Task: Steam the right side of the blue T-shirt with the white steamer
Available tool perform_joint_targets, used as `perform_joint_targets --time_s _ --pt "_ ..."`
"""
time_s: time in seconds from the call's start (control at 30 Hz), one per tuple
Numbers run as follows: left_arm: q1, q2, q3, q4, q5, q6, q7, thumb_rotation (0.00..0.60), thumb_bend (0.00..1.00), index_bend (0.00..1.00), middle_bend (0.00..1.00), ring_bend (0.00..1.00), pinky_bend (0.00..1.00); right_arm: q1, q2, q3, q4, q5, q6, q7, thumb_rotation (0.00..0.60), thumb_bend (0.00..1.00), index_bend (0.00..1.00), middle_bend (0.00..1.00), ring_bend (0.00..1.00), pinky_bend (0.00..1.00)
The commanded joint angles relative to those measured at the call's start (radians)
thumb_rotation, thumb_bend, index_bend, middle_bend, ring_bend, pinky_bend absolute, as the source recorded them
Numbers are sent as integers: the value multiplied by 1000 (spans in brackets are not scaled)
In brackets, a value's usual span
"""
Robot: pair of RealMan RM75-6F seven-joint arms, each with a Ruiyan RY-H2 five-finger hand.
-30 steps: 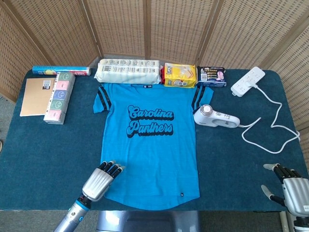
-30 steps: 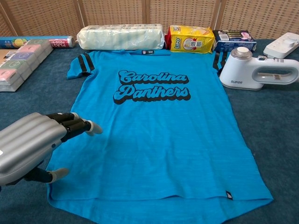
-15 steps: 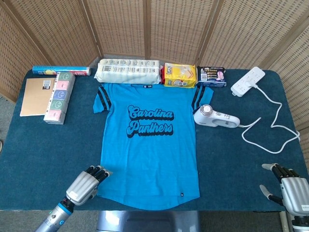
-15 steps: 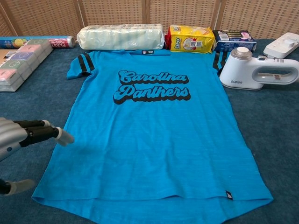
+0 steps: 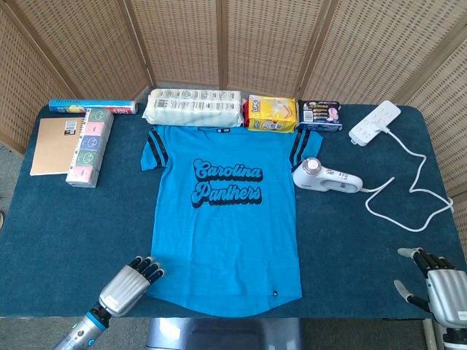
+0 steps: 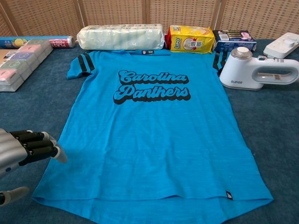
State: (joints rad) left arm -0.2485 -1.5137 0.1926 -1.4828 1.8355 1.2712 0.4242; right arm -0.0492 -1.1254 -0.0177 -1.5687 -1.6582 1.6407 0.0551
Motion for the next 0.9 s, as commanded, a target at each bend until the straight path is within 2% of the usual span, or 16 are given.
perform_joint_targets --time_s 0.03,0.2,0.4,0.9 --pt "10 -30 2 36 13 14 -5 596 261 333 290 218 316 -3 0 1 3 1 4 4 571 282 316 368 448 455" --pt "20 -53 7 76 23 35 -14 596 273 378 290 218 316 -5 -2 1 9 1 7 10 573 282 316 368 449 455" --pt "30 -81 6 116 31 62 -33 600 285 493 290 218 316 -6 -4 1 13 -2 9 14 572 282 316 368 450 458" --pt "32 -97 12 146 20 51 -42 596 293 497 290 217 317 -12 -5 0 16 0 11 20 571 283 316 368 453 463"
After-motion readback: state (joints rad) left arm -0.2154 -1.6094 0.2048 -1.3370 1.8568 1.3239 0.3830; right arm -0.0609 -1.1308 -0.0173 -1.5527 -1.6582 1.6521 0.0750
